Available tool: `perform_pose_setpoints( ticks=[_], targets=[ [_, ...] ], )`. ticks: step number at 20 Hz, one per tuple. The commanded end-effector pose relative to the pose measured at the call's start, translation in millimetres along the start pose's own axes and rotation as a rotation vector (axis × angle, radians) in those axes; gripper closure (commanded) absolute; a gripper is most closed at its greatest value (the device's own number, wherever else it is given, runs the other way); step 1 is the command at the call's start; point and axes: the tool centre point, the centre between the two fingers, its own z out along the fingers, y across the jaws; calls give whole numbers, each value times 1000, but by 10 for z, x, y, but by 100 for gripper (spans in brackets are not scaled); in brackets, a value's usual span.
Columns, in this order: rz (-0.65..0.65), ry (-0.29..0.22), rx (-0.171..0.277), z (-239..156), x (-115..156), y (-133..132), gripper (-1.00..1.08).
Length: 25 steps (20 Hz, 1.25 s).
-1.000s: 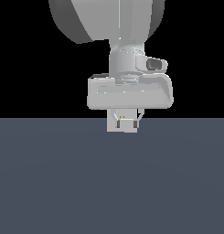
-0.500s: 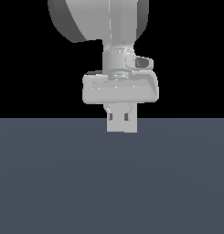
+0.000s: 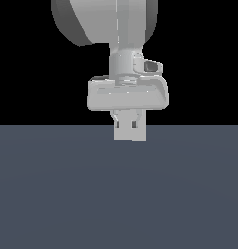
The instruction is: Plug the charger into the wall socket.
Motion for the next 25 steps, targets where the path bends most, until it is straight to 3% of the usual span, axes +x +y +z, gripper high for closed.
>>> perform_pose_setpoints(
  ticks=[1, 25],
  targets=[
    [0, 0, 0, -3, 2, 0, 108],
    [0, 0, 0, 19, 499, 1, 108]
  ],
)
